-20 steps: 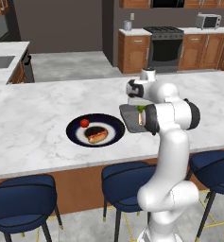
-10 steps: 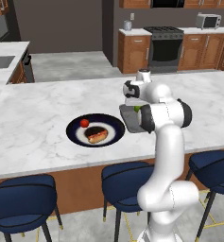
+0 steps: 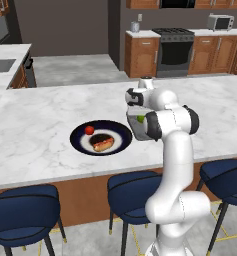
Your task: Place one cooked food and one vegetable from the large plate to each tupperware container.
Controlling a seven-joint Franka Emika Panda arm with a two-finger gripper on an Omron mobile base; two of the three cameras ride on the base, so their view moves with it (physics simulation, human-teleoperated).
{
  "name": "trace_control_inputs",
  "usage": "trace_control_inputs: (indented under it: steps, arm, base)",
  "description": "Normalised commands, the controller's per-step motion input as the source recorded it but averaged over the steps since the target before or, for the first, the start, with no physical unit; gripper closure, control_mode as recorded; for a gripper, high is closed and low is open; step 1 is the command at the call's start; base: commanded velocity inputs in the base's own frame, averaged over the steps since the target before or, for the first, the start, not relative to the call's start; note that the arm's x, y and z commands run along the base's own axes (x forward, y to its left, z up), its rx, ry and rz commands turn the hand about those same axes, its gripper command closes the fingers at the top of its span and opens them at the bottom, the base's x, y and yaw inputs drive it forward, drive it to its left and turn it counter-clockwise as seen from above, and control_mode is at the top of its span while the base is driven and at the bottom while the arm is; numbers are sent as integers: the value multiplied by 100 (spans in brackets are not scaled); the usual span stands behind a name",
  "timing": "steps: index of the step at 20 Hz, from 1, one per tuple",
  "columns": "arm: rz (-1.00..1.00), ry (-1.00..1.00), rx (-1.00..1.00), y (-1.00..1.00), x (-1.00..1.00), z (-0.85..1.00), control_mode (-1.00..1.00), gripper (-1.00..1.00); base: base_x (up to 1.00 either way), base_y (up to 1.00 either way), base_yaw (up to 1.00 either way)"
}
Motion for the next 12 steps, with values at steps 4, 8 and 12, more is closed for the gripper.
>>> trace_control_inputs:
  steps: [4,8,12]
  arm:
    - [0,0,0,0,0,0,-100,100]
    - [0,0,0,0,0,0,-100,-100]
    - [0,0,0,0,1,0,-100,-100]
  base:
    - [0,0,0]
    - [0,0,0]
    - [0,0,0]
